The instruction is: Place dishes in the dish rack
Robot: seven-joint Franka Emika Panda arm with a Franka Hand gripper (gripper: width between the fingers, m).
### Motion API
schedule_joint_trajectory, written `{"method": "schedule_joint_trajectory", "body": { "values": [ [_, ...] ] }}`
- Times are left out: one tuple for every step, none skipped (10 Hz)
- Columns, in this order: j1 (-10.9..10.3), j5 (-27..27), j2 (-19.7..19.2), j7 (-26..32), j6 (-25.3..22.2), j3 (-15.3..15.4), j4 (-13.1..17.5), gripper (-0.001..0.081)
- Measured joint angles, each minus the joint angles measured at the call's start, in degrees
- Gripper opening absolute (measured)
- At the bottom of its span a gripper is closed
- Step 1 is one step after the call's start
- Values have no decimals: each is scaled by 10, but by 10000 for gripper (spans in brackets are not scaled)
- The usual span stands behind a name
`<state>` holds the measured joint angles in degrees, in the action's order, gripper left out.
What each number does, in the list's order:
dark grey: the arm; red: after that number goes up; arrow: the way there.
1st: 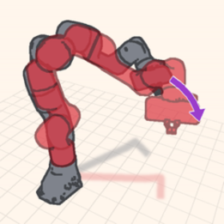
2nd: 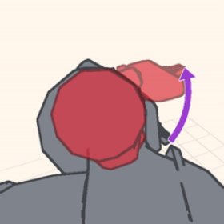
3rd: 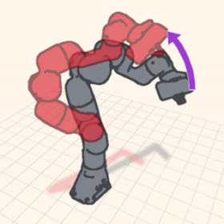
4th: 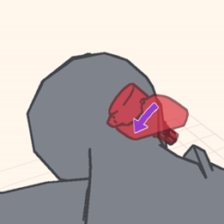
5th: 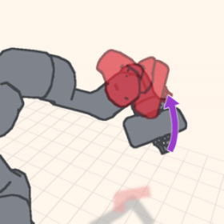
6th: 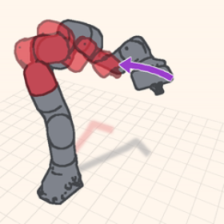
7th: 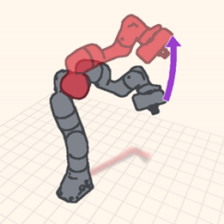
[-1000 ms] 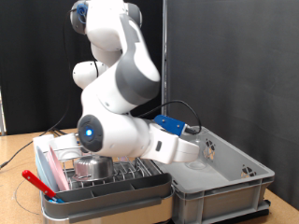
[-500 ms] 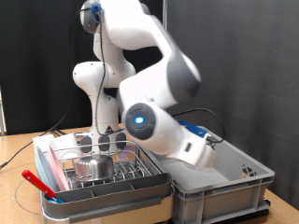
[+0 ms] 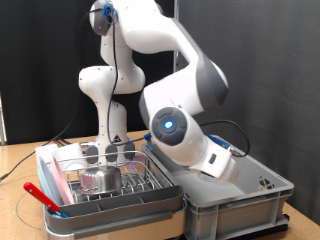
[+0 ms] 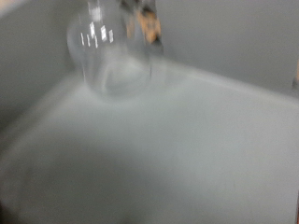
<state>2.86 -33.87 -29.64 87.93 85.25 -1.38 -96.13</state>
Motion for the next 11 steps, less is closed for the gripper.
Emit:
{"method": "schedule_joint_trajectory", "body": {
  "values": [
    [-15, 28, 9, 12, 34, 2, -16, 806],
    [-28, 49, 21, 21, 63, 7, -36, 806],
    [-38, 57, 35, 23, 88, 10, -58, 806],
    [-45, 59, 47, 23, 113, 12, -78, 806],
    [-51, 61, 57, 23, 145, 13, -96, 806],
    [-57, 67, 68, 21, 189, 13, -116, 806],
    [-62, 78, 78, 18, 226, 13, -134, 806],
    [-66, 88, 85, 13, 251, 13, -146, 806],
    [-66, 89, 87, 18, 248, 14, -150, 806],
    [-64, 88, 87, 25, 234, 14, -148, 806],
    [-64, 89, 87, 23, 241, 14, -149, 806]
  ]
}}
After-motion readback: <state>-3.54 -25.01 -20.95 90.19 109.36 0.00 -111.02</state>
